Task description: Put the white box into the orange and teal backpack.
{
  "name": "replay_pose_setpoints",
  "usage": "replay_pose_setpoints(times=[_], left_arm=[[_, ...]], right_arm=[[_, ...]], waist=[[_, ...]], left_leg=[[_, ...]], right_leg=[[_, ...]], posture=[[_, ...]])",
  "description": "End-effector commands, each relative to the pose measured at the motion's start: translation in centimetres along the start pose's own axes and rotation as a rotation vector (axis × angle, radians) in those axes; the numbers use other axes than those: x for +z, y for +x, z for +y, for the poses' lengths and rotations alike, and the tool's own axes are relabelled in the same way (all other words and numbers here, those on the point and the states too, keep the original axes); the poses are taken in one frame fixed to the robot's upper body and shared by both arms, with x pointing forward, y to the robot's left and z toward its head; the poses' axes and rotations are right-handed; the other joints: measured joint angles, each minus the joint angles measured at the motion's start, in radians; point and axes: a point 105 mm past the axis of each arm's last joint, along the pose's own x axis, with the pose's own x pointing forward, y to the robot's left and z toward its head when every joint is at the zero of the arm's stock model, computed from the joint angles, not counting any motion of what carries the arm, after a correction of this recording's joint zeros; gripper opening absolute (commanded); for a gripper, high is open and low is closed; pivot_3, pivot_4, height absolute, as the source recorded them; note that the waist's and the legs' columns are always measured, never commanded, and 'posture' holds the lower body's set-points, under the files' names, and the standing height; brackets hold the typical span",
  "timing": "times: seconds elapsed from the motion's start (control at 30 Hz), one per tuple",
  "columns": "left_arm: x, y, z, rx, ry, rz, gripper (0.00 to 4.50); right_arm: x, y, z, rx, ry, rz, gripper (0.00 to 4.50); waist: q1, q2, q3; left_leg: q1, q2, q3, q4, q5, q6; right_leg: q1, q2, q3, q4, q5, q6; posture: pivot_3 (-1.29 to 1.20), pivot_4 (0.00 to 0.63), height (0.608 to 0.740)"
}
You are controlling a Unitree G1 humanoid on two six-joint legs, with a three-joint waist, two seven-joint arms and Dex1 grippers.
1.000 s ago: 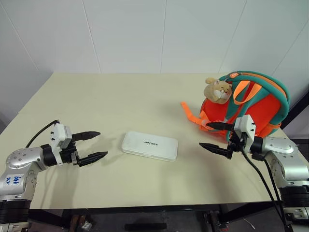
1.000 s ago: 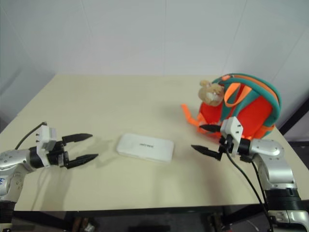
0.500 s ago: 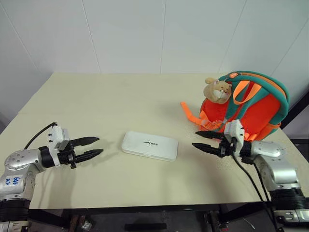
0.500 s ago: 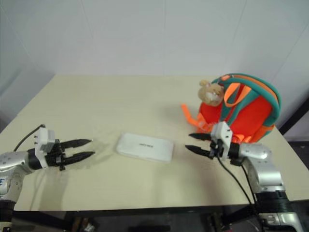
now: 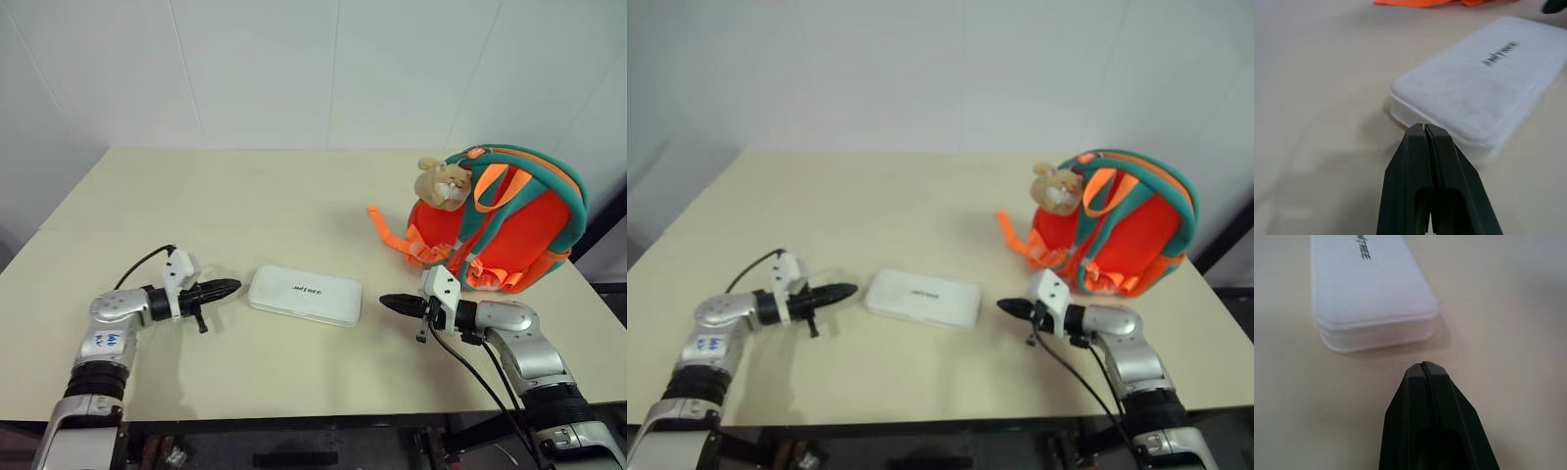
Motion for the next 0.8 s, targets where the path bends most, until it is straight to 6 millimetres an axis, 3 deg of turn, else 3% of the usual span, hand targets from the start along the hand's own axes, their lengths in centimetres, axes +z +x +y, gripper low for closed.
replay_pose_setpoints(times=[0.03, 0.27, 0.53, 0.8], left_arm=[[0.3, 1.1, 0.9, 0.045, 0.042, 0.011, 0.06], [-0.2, 1.1, 1.6, 0.078, 0.046, 0.038, 0.06], [-0.3, 2.9, 0.4, 0.028, 0.029, 0.010, 0.06], [-0.6, 3.4, -1.0, -0.045, 0.008, -0.003, 0.06]], right_arm=[[0.2, 0.6, -0.2, -0.038, 0.002, -0.008, 0.00], [1.0, 2.2, 0.8, -0.042, 0.021, -0.050, 0.00], [1.6, 2.9, 1.1, -0.039, 0.019, -0.068, 0.00], [1.5, 2.7, 0.3, -0.048, 0.018, -0.052, 0.00]], waist=[[0.000, 0.000, 0.000], [0.001, 0.000, 0.000], [0.008, 0.000, 0.000], [0.004, 0.000, 0.000]], left_leg=[[0.000, 0.000, 0.000, 0.000, 0.000, 0.000], [0.000, 0.000, 0.000, 0.000, 0.000, 0.000], [0.000, 0.000, 0.000, 0.002, 0.000, 0.000], [0.000, 0.000, -0.001, 0.002, 0.000, 0.000]], right_leg=[[0.000, 0.000, 0.000, 0.000, 0.000, 0.000], [0.000, 0.000, 0.000, 0.001, 0.000, 0.000], [0.001, 0.000, 0.000, 0.001, 0.000, 0.001], [0.001, 0.000, 0.000, 0.001, 0.000, 0.001]], posture=[[0.00, 0.150, 0.740], [0.00, 0.150, 0.740], [0.00, 0.150, 0.740], [0.00, 0.150, 0.740]])
